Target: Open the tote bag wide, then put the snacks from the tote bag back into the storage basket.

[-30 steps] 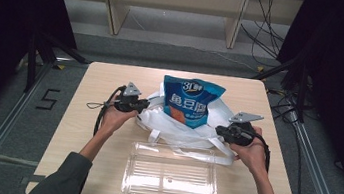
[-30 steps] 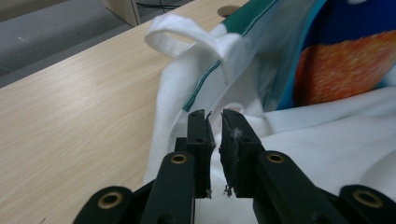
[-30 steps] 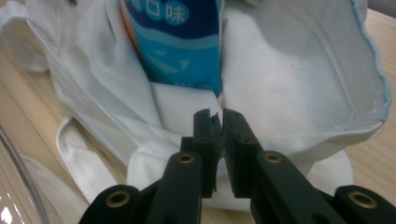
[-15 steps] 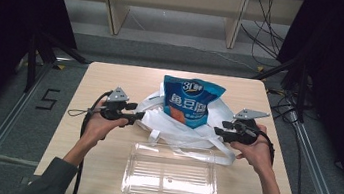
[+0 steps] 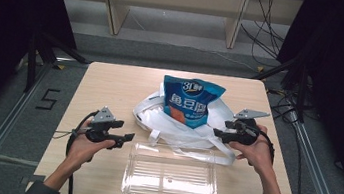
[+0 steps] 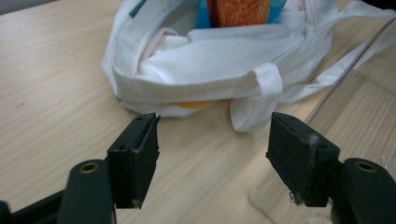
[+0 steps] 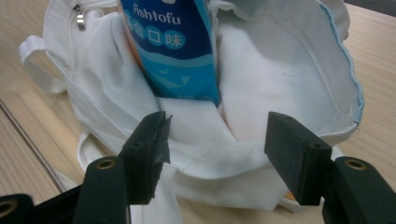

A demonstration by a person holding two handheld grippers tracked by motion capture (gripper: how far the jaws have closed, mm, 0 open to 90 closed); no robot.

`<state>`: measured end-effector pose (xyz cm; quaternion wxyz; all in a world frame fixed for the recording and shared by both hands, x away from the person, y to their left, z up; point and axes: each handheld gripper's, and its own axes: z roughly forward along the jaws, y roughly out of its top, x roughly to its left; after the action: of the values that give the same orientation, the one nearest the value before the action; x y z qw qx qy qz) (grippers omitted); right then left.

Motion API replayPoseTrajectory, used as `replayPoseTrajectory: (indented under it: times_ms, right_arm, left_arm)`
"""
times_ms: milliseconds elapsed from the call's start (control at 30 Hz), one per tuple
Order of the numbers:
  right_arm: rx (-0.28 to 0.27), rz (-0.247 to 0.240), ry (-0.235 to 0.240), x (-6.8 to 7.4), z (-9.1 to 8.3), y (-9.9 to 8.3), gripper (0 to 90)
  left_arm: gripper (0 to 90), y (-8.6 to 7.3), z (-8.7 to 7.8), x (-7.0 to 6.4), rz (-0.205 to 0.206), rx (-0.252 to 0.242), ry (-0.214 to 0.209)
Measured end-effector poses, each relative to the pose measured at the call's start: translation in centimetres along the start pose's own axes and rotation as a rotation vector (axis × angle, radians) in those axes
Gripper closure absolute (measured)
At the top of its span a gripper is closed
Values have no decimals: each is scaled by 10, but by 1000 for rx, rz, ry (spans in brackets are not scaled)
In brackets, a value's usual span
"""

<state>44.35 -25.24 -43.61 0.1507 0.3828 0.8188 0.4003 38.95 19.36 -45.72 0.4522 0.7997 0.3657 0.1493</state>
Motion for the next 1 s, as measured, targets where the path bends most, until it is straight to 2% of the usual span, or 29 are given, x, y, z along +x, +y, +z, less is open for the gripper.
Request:
replayPoseTrajectory:
  times_ms: [167,200,267,367,433,467,567,600,633,667,700,733,767,800,833,867,900,933,967,1000]
  right_arm:
    - [7,6,5,-1,0,-1,358]
    - [10,19,7,0,1,-1,354]
    - [9,20,5,0,1,-1,345]
    - [21,22,10,0,1,-1,331]
    - [21,18,3,0,1,-1,323]
    - [23,24,4,0,1,-1,321]
    - [20,8,4,-2,1,-1,317]
    - [32,8,7,-3,0,-1,316]
    - [15,12,1,-3,0,-1,313]
    - [26,14,7,-3,-2,0,312]
    - [10,14,0,-3,-2,-1,310]
    - [10,5,-1,-3,-3,0,306]
    - [12,12,3,-2,-4,1,299]
    - [15,2,3,-3,-5,2,295]
    - [-4,3,-3,-2,-5,2,292]
    - [11,14,5,0,-7,4,288]
    - [15,2,8,0,-8,5,281]
    - [-1,0,-3,1,-8,6,274]
    - [4,-18,-4,-1,-10,8,269]
    - [2,3,-5,2,-12,9,265]
  left_arm:
    - [296,-21,-6,-3,-18,16,29]
    - [294,-24,-9,-2,1,44,29]
    - [291,-32,-11,-5,-21,33,42]
    - [290,-40,-15,-6,-4,44,57]
    - [283,-45,-16,-11,-21,29,63]
    - [280,-49,-18,-14,-28,42,62]
    - [280,-53,-19,-18,-22,51,58]
    - [280,-54,-19,-18,-10,62,56]
    - [280,-55,-20,-19,1,64,58]
    - [280,-56,-20,-19,11,63,59]
    - [280,-57,-20,-19,4,76,56]
    - [280,-57,-21,-19,21,76,59]
    - [276,-58,-21,-19,14,82,58]
    - [276,-59,-20,-21,8,67,69]
    - [276,-60,-20,-21,8,86,67]
    - [275,-60,-20,-22,5,80,60]
    - [275,-61,-20,-23,0,64,65]
    - [275,-60,-21,-21,31,81,67]
    - [275,-60,-22,-20,34,94,68]
    - [273,-61,-20,-23,-18,66,73]
